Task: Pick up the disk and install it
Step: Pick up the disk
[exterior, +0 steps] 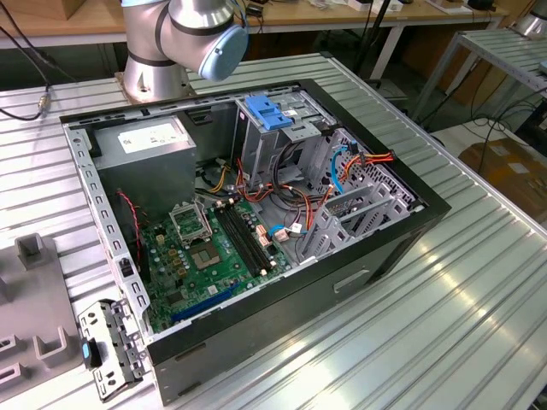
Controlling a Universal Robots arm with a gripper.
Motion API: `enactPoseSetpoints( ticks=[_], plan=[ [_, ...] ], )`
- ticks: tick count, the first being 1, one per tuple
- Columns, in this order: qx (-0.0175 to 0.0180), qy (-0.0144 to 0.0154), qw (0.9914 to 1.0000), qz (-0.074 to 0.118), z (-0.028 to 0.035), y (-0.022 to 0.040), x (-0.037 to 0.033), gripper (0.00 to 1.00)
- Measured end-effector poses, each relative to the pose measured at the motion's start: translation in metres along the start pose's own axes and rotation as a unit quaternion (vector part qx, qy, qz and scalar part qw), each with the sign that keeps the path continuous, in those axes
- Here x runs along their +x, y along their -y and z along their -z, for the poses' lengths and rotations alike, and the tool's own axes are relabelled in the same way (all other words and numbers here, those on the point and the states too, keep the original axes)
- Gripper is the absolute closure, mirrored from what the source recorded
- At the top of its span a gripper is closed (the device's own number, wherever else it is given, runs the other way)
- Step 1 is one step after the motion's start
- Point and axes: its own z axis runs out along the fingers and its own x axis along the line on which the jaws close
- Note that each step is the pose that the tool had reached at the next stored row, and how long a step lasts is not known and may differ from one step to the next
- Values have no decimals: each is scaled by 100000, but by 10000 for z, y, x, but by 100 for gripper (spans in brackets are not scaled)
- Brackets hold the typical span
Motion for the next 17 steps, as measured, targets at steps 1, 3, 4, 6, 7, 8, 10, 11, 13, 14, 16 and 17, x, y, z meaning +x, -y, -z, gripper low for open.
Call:
enactPoseSetpoints(
  ticks=[1,3,4,6,7,8,10,11,13,14,16,17],
  plan=[
    [-6,-3,100000,-1,5,0,0,63],
    [-8,-3,100000,-1,14,0,0,63],
    [-2,-1,100000,0,17,0,0,63],
    [-8,-3,100000,0,31,0,0,63],
    [-9,-2,100000,1,39,0,0,63],
    [-6,-3,100000,1,46,0,0,63],
    [-8,-3,100000,-2,64,0,0,63],
    [-8,-4,100000,1,76,0,0,63],
    [-5,-2,100000,1,95,0,0,63],
    [-7,-1,100000,2,103,0,0,63],
    [-6,-1,100000,1,120,0,0,63],
    [-7,-3,100000,1,130,0,0,63]
  ],
)
